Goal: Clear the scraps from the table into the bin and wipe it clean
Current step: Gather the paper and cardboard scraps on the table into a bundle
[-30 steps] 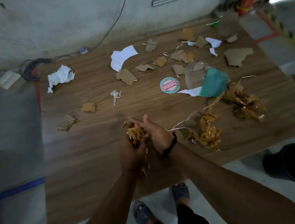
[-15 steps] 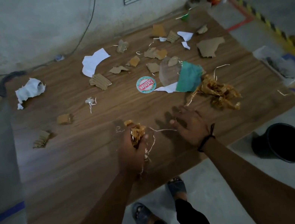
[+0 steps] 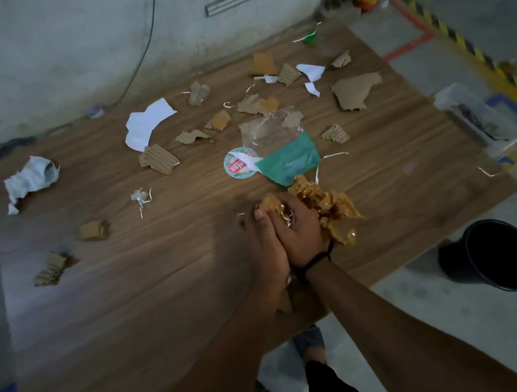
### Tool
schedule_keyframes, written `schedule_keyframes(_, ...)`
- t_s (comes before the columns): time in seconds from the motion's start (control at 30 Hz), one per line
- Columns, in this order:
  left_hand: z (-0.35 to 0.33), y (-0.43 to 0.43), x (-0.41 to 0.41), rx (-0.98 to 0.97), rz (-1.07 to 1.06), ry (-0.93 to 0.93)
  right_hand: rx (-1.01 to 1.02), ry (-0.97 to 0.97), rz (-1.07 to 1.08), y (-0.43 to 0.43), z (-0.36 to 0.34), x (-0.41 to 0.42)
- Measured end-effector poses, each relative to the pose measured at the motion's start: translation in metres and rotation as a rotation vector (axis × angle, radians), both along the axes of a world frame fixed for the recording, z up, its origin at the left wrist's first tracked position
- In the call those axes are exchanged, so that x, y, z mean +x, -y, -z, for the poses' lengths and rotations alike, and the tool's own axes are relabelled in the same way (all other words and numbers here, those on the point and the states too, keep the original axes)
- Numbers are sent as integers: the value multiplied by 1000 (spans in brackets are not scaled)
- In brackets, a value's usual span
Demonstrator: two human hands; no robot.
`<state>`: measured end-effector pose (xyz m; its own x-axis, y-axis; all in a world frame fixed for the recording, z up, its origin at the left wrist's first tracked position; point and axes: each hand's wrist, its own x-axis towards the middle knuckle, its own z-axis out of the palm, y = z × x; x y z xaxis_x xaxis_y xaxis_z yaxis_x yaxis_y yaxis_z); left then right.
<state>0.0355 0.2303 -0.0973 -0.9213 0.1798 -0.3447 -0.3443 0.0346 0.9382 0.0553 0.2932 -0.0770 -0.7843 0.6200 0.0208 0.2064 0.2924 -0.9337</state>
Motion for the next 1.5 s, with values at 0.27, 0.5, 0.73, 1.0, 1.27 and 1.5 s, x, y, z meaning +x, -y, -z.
schedule_keyframes(0.27,-7,-6,-66,75,271,-129,-427,-219,29,-57,-30,11)
schedule_keyframes(0.5,-1,-69,-52,-89,791,-146,-706,-266,189,-118,-28,24)
schedule_keyframes(0.73,0,-90,-48,-596,858,-576,124,247,231,-151,3,43)
schedule_keyframes(1.0,-5,-92,-52,-594,608,-911,661,570,156,-158,4,32)
schedule_keyframes(1.27,-19,-120,-4,-602,782,-866,573,592,149,-223,-10,23)
schedule_keyframes(1.5,-2,-136,20,-880,837,-685,348,597,-123,-265,13,17)
